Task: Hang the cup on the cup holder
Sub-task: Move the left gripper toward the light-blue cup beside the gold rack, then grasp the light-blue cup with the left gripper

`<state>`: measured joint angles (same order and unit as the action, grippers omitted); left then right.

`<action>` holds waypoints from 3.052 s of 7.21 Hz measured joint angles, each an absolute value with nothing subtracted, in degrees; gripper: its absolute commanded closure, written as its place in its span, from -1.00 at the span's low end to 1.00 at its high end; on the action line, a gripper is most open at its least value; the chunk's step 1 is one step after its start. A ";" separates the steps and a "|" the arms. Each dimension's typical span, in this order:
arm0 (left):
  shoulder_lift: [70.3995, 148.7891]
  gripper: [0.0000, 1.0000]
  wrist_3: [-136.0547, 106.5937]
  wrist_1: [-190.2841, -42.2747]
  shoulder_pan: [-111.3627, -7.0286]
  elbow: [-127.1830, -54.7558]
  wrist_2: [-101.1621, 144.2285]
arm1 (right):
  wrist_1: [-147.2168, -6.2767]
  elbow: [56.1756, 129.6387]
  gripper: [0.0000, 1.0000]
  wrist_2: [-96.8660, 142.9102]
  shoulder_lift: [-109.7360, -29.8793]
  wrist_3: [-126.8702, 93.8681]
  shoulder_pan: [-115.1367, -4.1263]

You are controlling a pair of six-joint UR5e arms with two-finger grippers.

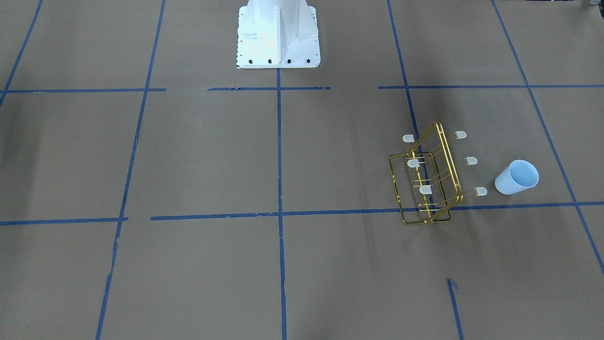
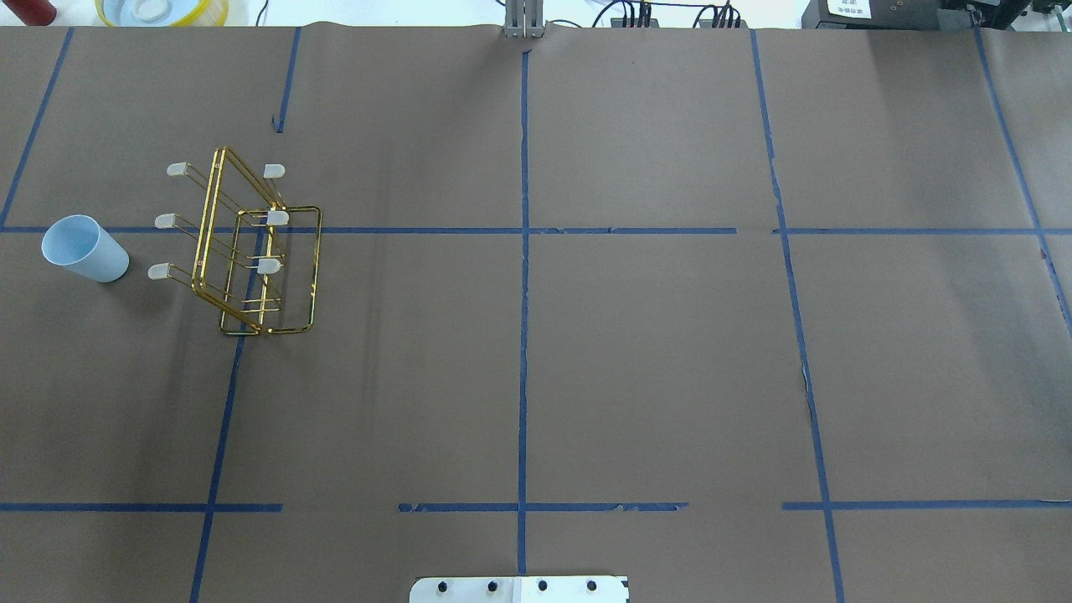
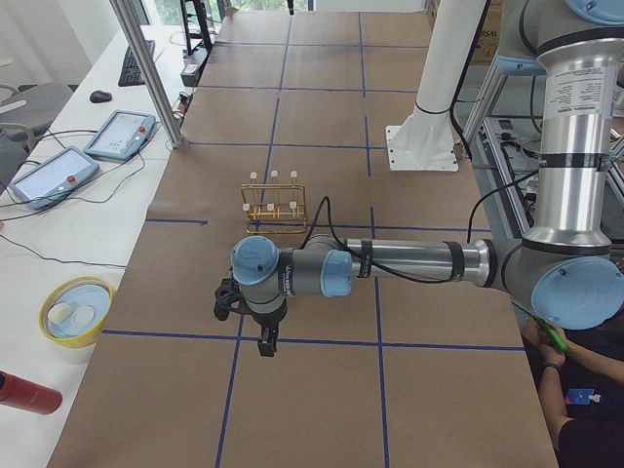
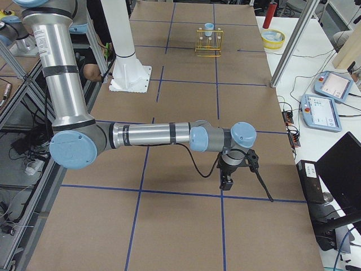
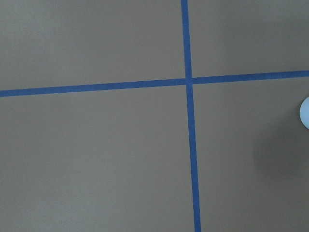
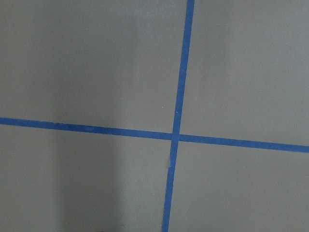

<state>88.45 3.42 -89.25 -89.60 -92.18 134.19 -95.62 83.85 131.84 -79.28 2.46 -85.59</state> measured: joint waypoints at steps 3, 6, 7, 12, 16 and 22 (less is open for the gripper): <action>88.66 -1.00 3.07 -89.80 -89.56 -92.74 134.39 | -95.62 83.85 -1.00 131.84 -79.28 2.46 -85.60; 88.72 -1.00 1.16 -90.86 -89.61 -97.45 137.64 | -95.62 83.85 -1.00 131.84 -79.28 2.46 -85.58; 88.56 -1.00 -4.59 -92.51 -89.44 -100.33 137.97 | -95.63 83.85 -1.00 131.84 -79.28 2.46 -85.58; 82.45 -1.00 -31.51 -111.97 -81.15 -109.33 127.56 | -95.62 83.85 -1.00 131.84 -79.28 2.46 -85.58; 78.68 -1.00 -50.69 -121.19 -64.22 -112.71 109.76 | -95.60 83.85 -1.00 131.84 -79.28 2.46 -85.58; 74.48 -1.00 -78.49 -132.74 -40.43 -109.89 83.82 | -95.62 83.85 -1.00 131.84 -79.28 2.46 -85.59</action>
<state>74.48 -78.49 -132.74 -40.43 -109.89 83.82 -95.62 83.85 131.84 -79.28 2.46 -85.59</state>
